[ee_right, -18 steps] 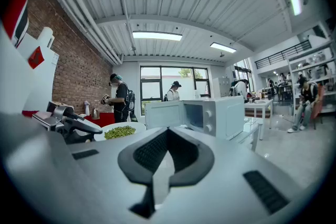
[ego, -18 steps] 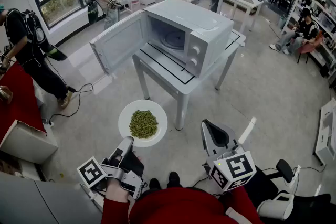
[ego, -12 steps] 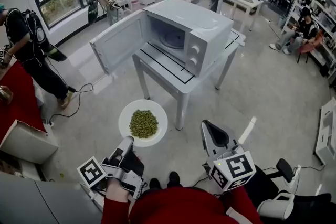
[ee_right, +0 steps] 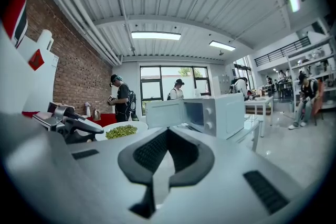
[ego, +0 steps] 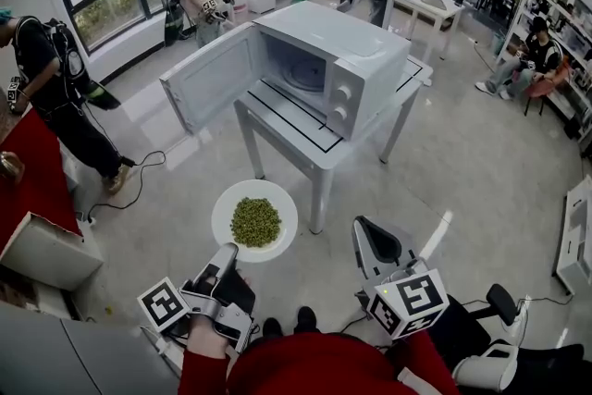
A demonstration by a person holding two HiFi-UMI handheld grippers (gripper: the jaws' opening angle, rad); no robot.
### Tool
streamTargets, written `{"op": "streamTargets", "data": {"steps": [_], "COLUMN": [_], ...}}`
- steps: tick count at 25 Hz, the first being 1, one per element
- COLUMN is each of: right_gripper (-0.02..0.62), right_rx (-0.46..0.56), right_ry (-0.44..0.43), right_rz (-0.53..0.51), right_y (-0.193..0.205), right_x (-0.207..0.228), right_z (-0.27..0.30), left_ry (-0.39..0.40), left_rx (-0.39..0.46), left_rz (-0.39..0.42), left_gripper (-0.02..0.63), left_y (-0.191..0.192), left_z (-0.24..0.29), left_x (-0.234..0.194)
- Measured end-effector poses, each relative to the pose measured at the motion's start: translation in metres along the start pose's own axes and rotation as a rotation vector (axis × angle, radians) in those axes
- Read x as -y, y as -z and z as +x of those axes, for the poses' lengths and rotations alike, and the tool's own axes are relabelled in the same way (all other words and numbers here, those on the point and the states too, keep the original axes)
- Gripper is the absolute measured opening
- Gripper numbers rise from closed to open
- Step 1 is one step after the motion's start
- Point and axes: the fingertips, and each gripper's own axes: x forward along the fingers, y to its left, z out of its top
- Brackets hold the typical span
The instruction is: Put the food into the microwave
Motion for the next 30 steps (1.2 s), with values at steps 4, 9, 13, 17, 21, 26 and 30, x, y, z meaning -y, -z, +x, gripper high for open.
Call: {"op": "streamTargets", "data": {"steps": [4, 9, 13, 17, 21, 26, 30], "right_gripper": [0.014, 0.014, 0.014, 0.014, 0.014, 0.014, 0.014], "right_rx": [-0.005, -0.015, -0.022, -0.014, -0.003, -0.005, -0.011], "right_ry": [-0.007, -0.005, 0.005, -0.005, -0.017, -0.030, -0.029], "right_rz": [0.010, 0.008, 0.004, -0.011, -0.013, -0.021, -0.016], "right_y": [0.002, 0.002, 0.002, -0.005, -0.011, -0.016, -0.018], "right_x": [0.002, 0.010, 0.017, 0.018, 0.016, 0.012, 0.012], "right_z": [0.002, 0.004, 0.009, 0.014, 0.017, 0.026, 0.038], "left_ry": [-0.007, -0.004, 0.005, 0.014, 0.030, 0.038, 0.034], "left_rx": [0.000, 0.002, 0.004, 0.009, 0.020, 0.030, 0.034], "left_rz": [-0.001, 0.011, 0.023, 0.034, 0.040, 0.037, 0.034], "left_gripper": [0.023, 0.023, 0.023, 0.023, 0.023, 0.023, 0.023], "left_y": [-0.001, -0.003, -0.004, -0.006, -0.007, -0.012, -0.021], "left_z": [0.003, 0.012, 0.021, 0.026, 0.029, 0.033, 0.040], "left_x": [-0.002, 0.001, 0.005, 0.011, 0.017, 0.022, 0.022]}}
